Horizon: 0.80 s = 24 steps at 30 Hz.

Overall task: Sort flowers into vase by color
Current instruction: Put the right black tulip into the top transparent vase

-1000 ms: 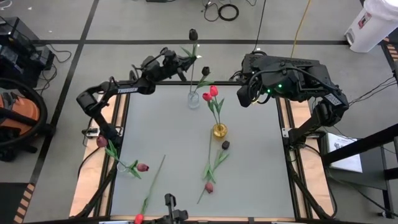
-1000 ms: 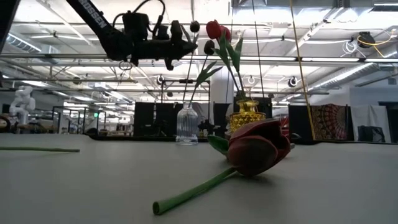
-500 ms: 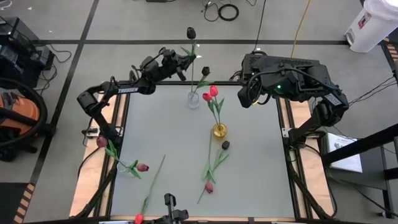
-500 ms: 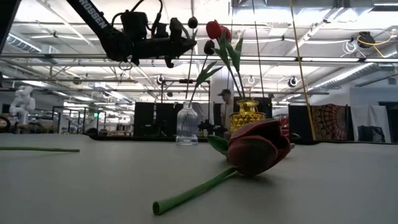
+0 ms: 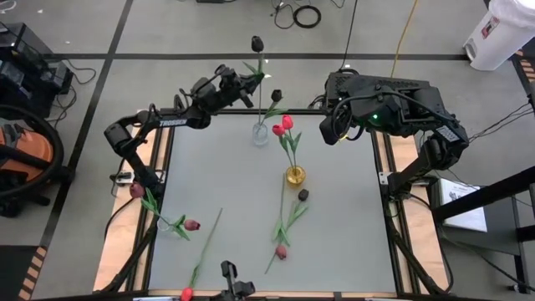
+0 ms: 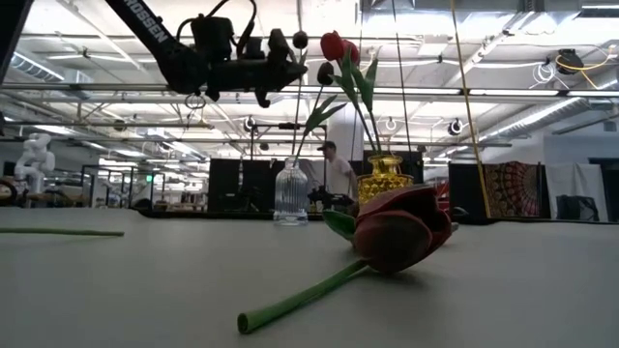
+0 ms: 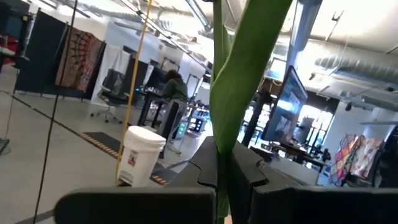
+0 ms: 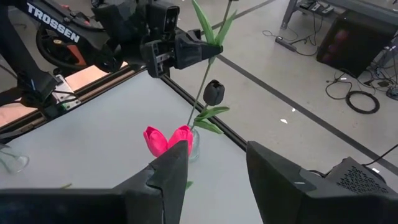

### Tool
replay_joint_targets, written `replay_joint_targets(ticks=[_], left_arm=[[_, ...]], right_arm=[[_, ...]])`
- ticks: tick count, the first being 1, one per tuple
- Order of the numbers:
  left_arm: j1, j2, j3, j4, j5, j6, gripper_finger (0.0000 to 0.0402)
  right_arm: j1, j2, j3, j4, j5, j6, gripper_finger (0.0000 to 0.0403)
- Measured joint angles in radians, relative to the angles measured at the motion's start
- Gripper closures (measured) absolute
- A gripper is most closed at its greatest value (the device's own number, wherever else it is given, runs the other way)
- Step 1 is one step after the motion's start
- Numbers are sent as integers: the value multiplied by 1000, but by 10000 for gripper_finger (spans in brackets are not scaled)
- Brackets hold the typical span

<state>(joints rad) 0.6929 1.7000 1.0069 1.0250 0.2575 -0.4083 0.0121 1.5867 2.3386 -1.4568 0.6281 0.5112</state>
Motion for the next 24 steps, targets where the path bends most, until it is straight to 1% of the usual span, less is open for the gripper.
replay_joint_targets(ticks=[8, 24], left_arm=[[-7, 0, 0, -22, -1, 55, 392], [-22, 0, 0, -18, -7, 48, 392]], right_arm=[[0, 0, 0, 0, -2, 1, 248], [0, 0, 0, 0, -5, -21, 248]])
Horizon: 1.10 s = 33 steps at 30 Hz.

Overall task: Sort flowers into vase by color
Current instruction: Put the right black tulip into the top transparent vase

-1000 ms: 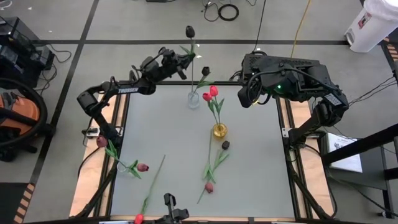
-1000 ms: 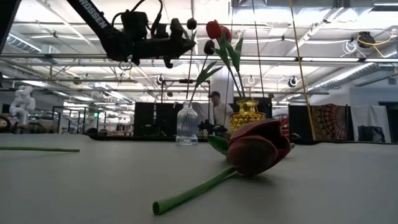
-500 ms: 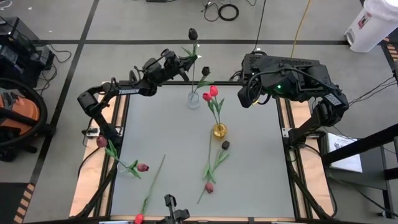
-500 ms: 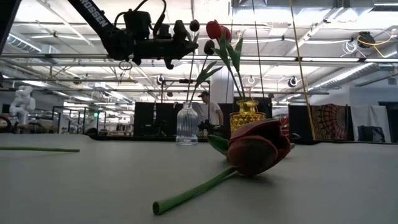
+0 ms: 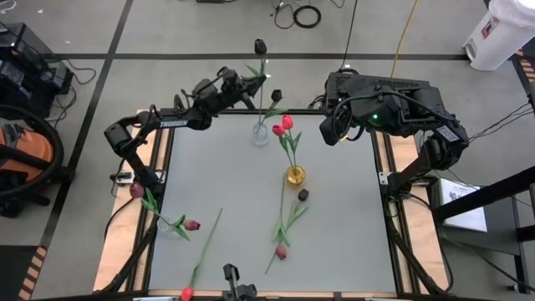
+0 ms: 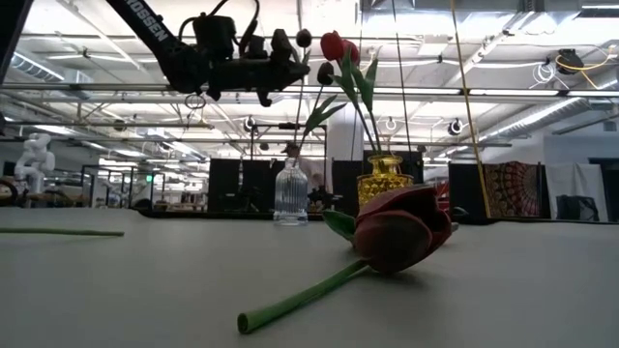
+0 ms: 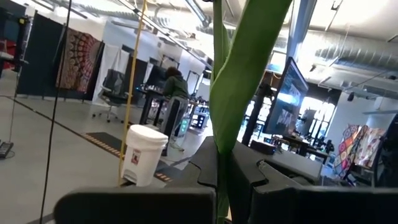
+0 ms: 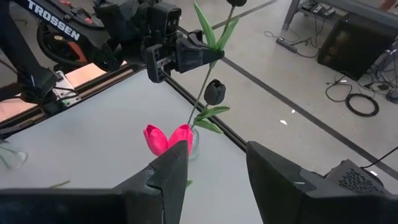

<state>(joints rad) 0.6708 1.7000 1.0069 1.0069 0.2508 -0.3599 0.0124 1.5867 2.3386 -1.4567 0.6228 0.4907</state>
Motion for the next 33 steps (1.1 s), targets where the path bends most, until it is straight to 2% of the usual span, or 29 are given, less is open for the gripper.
replay_joint_targets(ticks=[15, 33], left_arm=[[-4, 0, 0, -31, -6, 28, 378], [-3, 0, 40, -19, -6, 9, 391]], right_arm=[[1, 0, 0, 0, 0, -3, 248], [1, 0, 0, 0, 0, -4, 248]])
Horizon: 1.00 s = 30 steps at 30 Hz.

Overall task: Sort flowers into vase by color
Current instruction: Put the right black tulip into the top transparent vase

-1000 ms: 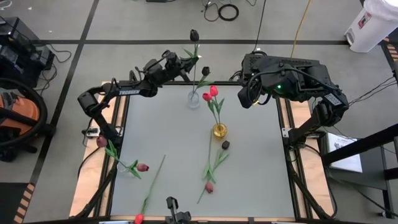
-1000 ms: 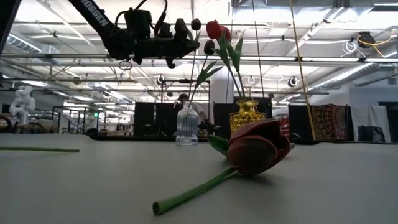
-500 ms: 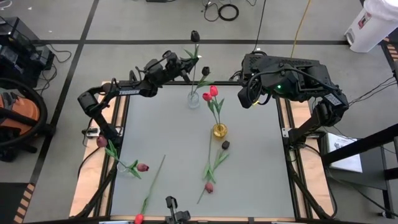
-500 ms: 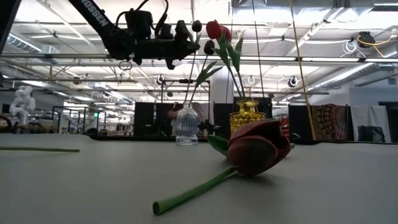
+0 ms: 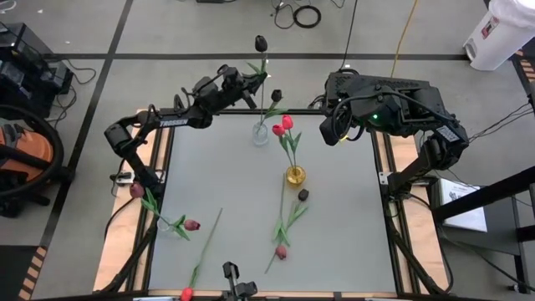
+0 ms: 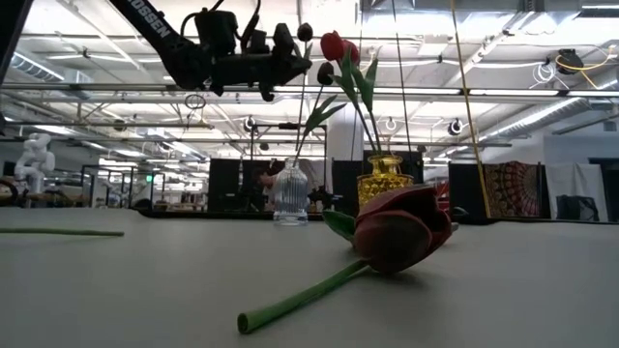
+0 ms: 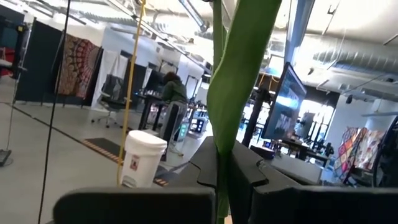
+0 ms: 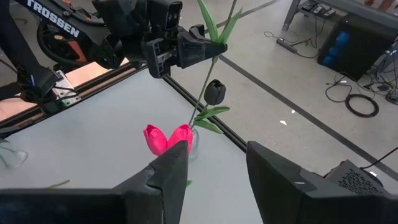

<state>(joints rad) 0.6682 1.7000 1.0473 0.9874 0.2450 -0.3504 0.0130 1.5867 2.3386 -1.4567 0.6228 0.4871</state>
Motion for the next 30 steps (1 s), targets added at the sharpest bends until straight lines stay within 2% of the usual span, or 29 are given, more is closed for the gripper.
replay_joint_targets(ticks=[8, 30], left_arm=[[0, 0, 0, -65, 0, 17, 392], [-1, 48, -1, -57, 0, 42, 388]], right_arm=[[0, 0, 0, 0, 0, 2, 248], [0, 0, 0, 0, 0, 3, 248]])
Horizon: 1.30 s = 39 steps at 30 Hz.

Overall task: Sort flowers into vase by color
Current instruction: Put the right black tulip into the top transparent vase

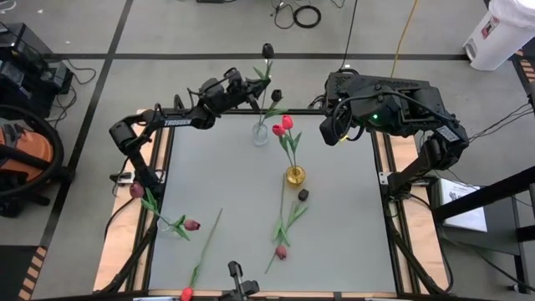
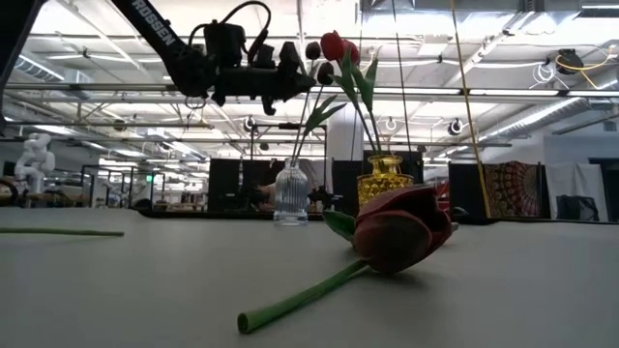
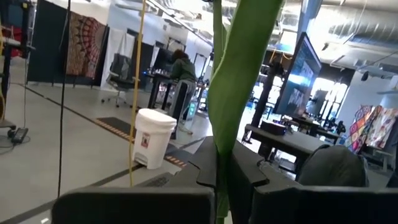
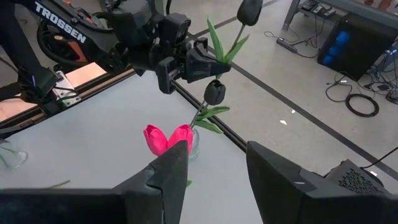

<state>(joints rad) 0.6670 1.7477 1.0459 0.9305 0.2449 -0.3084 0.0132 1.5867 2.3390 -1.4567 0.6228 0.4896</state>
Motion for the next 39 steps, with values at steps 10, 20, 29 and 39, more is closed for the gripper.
replay_joint_targets(ticks=[10, 20, 29, 39], left_arm=[[-3, 0, 0, 2, 9, -1, 388], [-22, 0, 0, -63, 24, -27, 388], [-24, -4, -1, -60, 121, -51, 388], [-26, -4, -1, -61, 125, -58, 359]], right_arm=[[0, 0, 0, 0, 0, 0, 248], [0, 0, 0, 0, 0, -3, 248], [0, 0, 0, 0, 0, -3, 248], [0, 0, 0, 0, 0, -4, 248]])
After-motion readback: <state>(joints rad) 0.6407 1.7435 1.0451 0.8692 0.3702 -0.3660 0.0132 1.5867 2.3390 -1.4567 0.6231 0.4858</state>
